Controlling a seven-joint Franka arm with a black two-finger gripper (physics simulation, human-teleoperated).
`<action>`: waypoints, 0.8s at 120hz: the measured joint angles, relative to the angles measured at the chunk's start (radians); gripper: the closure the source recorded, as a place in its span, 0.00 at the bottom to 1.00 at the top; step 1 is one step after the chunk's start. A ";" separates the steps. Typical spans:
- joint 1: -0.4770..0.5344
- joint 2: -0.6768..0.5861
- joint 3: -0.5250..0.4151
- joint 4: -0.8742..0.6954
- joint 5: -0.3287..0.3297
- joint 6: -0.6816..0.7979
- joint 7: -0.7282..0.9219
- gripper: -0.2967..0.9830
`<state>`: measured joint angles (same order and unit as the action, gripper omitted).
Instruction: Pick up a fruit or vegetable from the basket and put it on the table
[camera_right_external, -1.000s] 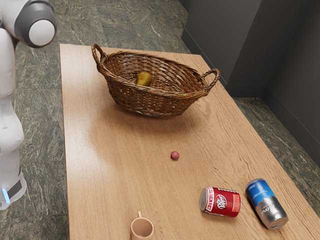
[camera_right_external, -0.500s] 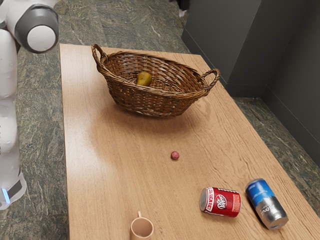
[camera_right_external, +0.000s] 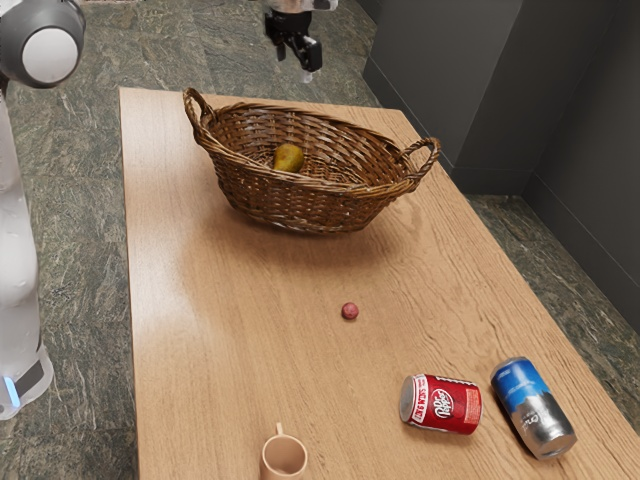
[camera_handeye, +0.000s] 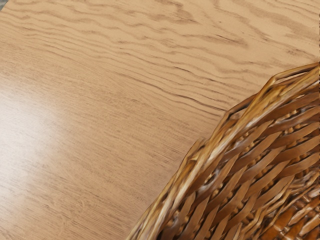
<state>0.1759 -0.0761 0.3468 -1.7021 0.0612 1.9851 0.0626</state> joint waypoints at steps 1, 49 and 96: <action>-0.002 0.001 0.000 0.000 0.000 0.003 -0.002 0.25; 0.004 0.130 0.003 -0.021 -0.022 -0.003 -0.148 0.25; -0.036 0.087 -0.010 0.204 -0.034 -0.378 -0.240 0.25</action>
<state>0.1400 0.0105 0.3368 -1.4980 0.0270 1.6068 -0.1774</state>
